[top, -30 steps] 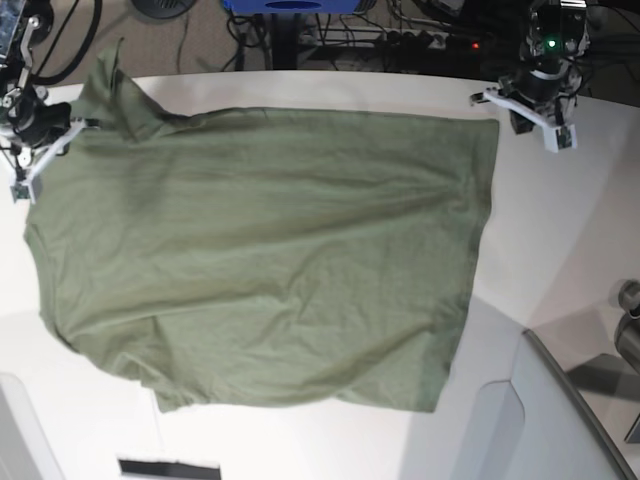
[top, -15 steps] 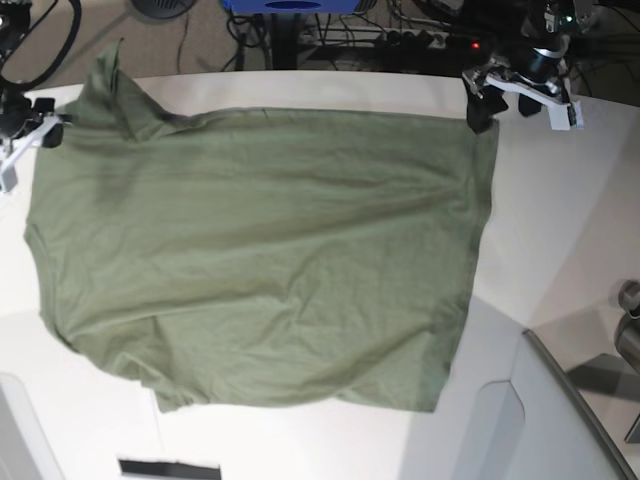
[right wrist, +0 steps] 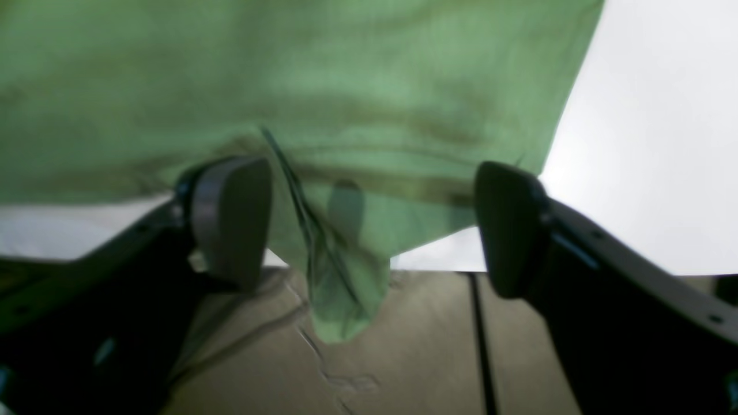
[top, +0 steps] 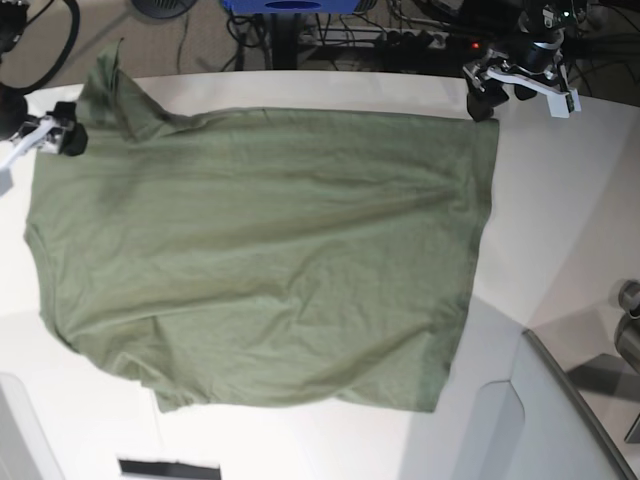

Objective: Layout the t-shirt on the table in an organized manner, then fold the t-shirt properly
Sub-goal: 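Hold the shoulders with both grippers and adjust the shirt flat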

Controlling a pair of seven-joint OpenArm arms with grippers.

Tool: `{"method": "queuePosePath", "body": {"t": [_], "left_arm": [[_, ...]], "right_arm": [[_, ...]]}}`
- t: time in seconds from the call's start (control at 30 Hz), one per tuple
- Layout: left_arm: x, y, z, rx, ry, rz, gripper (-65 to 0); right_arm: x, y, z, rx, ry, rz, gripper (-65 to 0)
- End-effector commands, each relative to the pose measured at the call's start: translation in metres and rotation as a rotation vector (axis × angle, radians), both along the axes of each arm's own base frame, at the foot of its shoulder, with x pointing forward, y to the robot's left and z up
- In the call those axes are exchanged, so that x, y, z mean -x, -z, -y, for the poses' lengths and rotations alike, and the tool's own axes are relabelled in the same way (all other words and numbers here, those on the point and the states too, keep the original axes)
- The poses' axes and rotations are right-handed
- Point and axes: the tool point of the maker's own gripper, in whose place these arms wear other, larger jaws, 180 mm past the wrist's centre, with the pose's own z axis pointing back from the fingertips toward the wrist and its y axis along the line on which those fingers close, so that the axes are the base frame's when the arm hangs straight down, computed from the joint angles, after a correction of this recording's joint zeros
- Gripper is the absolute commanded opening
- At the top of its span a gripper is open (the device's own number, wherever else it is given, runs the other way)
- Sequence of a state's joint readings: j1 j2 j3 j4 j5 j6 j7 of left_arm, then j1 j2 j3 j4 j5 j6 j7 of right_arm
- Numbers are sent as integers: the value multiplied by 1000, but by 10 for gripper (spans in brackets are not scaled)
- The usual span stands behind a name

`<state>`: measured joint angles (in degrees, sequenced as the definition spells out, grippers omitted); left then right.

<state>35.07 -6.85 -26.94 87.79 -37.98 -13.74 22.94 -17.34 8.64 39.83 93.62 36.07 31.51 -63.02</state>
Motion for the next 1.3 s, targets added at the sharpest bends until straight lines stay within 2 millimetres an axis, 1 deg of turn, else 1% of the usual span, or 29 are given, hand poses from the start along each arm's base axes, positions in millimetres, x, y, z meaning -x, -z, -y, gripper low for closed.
{"method": "queuePosePath", "body": {"t": [0.0,0.07,0.13,0.23,0.3,0.4,0.5,0.67,0.77,0.83,0.9,1.03,1.07,1.1,1.17,1.27], "left_arm": [[-11,-10,-3,-8,-1,49,-48],[-12,-5,-4,0,-10,42,-48],[-18,-1,-2,11,-16,46,-48],[-19,12,-1,32,-32,25,-49],[-22,16,0,45,-42,24,-49],[-20,24,4,65,-57,10,-49],[-25,24,7,73,-60,19,-49],[-26,28,18,99,-62,17,-49],[-28,31,29,112,-35,12,-49],[-36,30,38,124,-11,22,-51],[-37,33,44,135,-2,16,-51],[-37,38,43,142,-13,8,-53],[-36,39,43,142,-16,5,-63],[-37,39,41,140,-17,6,-91],[-37,38,40,138,-19,6,-181],[-39,38,40,139,-18,9,-351]], "right_arm": [[-4,-9,9,16,9,30,-111],[-6,-11,12,19,19,41,-116],[-6,-11,12,20,21,42,-116],[-6,-11,13,21,22,43,-116],[-6,-11,13,21,22,44,-116],[-6,-13,21,40,18,40,-116],[-3,-9,28,32,50,40,-116],[12,4,57,15,178,43,-116],[18,12,68,8,204,21,-116],[21,17,72,4,216,13,-116],[22,19,74,-2,227,16,-116],[25,24,74,-11,239,10,-116],[26,26,74,-16,242,6,-116],[27,27,73,-20,245,2,-116],[28,31,72,-28,247,-4,-116],[24,32,73,-33,263,16,-116]]}}
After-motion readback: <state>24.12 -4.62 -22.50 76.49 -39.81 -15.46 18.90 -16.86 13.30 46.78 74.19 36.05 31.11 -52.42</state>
